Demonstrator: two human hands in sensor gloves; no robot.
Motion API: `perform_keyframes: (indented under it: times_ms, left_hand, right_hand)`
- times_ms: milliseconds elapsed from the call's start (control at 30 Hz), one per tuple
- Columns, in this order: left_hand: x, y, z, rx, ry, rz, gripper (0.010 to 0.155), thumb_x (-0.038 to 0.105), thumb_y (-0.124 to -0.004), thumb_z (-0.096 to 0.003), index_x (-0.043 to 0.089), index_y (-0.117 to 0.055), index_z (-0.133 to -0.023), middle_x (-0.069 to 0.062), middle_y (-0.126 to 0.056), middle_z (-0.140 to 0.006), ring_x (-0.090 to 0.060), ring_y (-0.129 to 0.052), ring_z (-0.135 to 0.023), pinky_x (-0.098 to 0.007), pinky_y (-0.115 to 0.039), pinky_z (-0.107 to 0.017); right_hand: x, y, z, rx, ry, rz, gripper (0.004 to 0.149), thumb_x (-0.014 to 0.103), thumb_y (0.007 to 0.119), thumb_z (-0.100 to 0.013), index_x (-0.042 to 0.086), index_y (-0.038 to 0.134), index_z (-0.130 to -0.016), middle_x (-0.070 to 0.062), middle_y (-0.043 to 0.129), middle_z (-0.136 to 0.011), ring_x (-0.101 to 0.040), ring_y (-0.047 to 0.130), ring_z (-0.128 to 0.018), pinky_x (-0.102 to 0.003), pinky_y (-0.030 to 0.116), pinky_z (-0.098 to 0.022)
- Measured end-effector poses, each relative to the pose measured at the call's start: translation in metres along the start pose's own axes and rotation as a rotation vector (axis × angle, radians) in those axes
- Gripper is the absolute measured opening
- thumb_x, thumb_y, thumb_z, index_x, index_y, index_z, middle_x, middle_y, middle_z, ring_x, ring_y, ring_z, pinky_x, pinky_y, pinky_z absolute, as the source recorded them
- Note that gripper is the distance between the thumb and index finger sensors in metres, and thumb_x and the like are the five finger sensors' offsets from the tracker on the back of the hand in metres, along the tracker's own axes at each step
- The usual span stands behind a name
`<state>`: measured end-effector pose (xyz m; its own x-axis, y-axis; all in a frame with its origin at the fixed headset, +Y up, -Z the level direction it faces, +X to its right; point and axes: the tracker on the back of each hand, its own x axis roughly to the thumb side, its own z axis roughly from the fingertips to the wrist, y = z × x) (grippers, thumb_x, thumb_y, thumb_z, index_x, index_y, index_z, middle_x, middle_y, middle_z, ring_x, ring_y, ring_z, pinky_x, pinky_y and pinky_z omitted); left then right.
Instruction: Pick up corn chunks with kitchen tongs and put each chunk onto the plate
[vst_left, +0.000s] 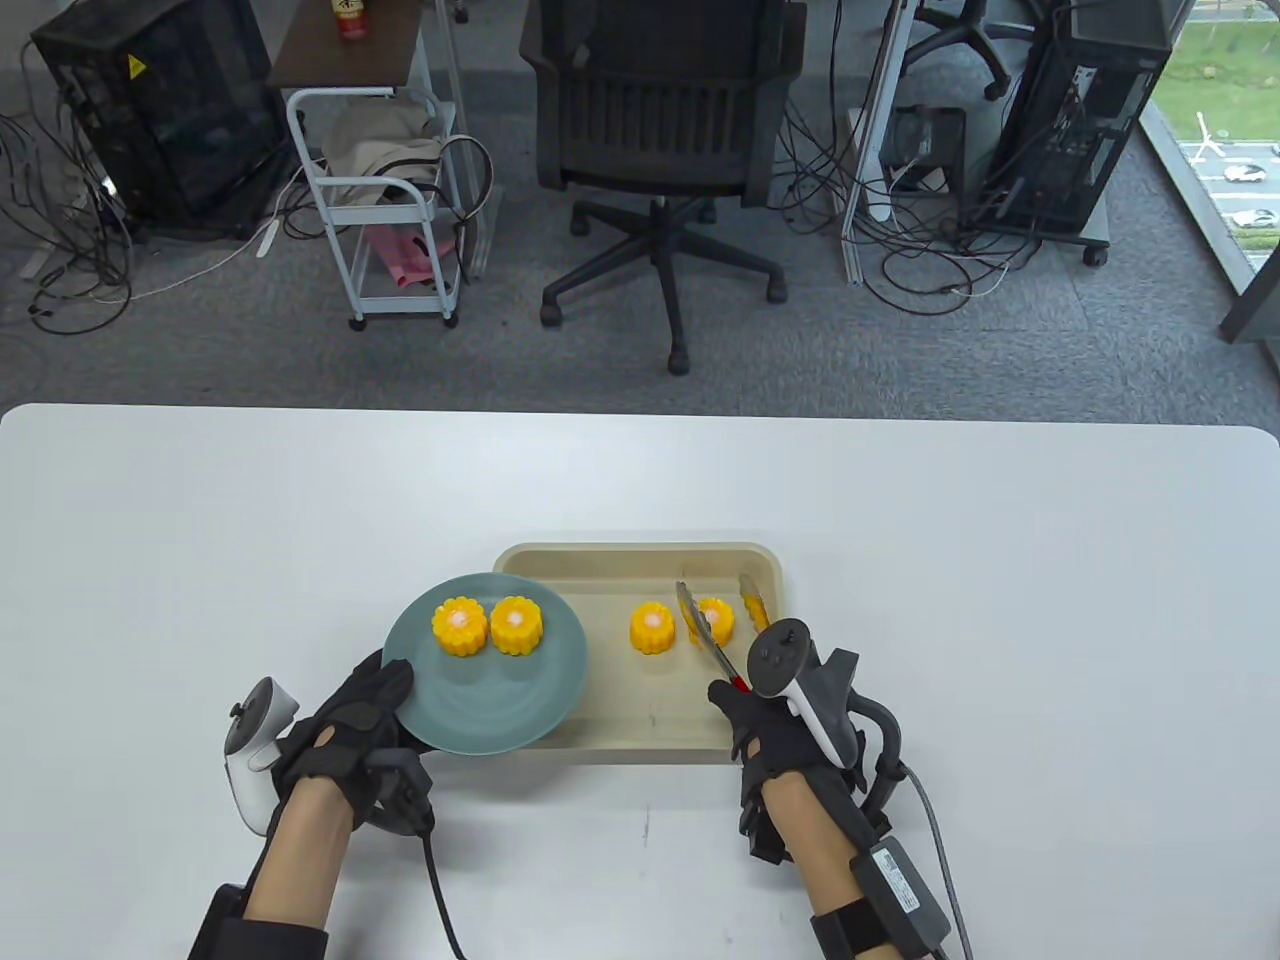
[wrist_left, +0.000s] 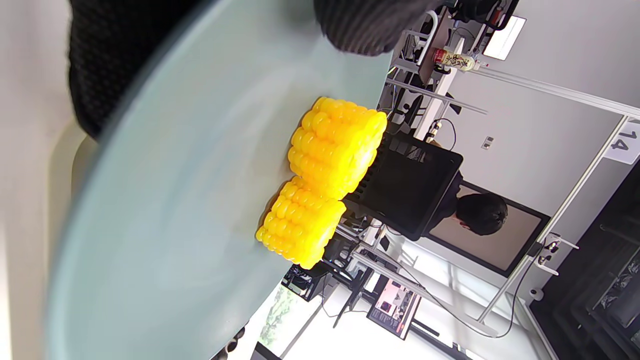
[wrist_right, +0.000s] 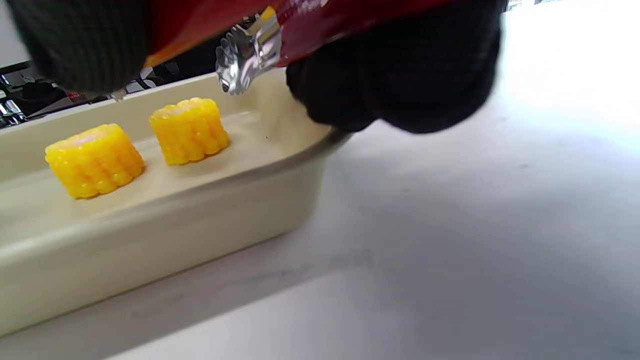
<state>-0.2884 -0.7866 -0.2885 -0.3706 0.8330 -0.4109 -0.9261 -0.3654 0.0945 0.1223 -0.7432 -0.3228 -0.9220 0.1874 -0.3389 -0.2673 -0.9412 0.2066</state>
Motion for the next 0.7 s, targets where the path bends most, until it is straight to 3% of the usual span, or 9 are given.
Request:
perform_keyframes:
  times_ms: [400,700]
  left_hand:
    - [0.000,0.000,0.000,0.001,0.002,-0.004,0.057,0.029,-0.062,-0.0538,0.013,-0.048,-0.107,-0.022,-0.075,-0.092,-0.045,-0.099,-0.072,-0.054,-0.093,-0.047]
    - [-0.001,0.000,0.000,0.002,0.006,-0.008,0.057,0.029,-0.062,-0.0539,0.014,-0.048,-0.107,-0.022,-0.075,-0.093,-0.044,-0.099,-0.072,-0.054,-0.093,-0.047]
  right_hand:
    - [0.006,-0.002,-0.001,-0.017,0.003,0.067,0.078,0.063,0.079,-0.042,0.021,0.057,-0.104,-0.011,0.084,-0.090,-0.018,0.101,-0.050,-0.037,0.090,-0.035]
    - [-0.007,-0.013,-0.001,-0.050,-0.029,-0.032,0.076,0.064,0.076,-0.043,0.021,0.060,-0.104,-0.013,0.087,-0.088,-0.016,0.103,-0.047,-0.035,0.092,-0.032]
